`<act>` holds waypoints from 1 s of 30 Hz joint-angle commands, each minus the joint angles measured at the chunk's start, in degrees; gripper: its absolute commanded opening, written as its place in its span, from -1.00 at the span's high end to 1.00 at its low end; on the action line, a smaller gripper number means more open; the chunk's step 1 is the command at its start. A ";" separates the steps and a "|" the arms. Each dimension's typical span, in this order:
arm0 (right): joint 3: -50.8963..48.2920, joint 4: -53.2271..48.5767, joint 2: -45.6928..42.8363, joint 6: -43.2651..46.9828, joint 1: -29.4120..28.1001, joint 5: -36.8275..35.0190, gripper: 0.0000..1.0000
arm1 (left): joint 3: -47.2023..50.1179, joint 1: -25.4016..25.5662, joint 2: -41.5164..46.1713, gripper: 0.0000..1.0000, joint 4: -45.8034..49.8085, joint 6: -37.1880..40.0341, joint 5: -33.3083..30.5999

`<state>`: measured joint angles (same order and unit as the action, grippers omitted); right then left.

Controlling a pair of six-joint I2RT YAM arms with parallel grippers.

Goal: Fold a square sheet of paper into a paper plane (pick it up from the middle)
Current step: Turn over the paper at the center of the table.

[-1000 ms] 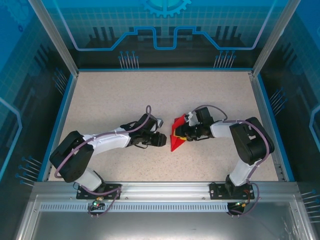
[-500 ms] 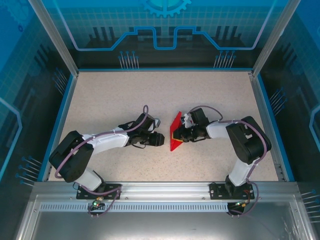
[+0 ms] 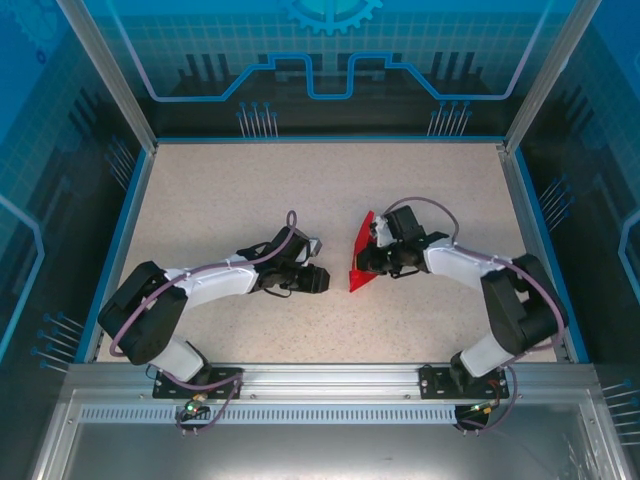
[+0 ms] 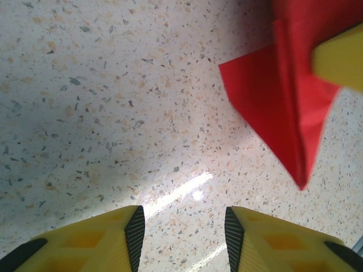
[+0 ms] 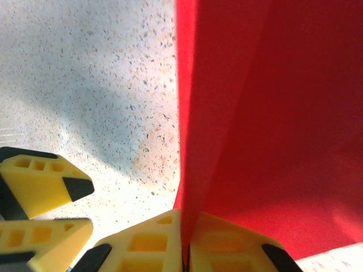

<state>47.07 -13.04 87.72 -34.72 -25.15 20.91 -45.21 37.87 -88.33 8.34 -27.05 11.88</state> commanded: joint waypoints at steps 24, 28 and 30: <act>-5.36 5.75 -18.68 -10.48 3.12 7.58 0.84 | 10.73 4.52 7.35 -0.44 -40.96 -35.12 2.89; -6.06 10.25 -19.75 -13.78 4.32 11.02 0.85 | 12.92 4.68 8.30 -0.44 -48.04 -38.07 1.92; -6.82 13.26 -19.96 -16.12 5.19 13.30 0.86 | 12.03 4.67 7.80 -0.43 -48.59 -38.08 3.13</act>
<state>41.50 -6.26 69.06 -46.57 -21.28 29.04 -33.26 42.39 -81.14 -33.34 -61.87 15.68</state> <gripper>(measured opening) 0.076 0.718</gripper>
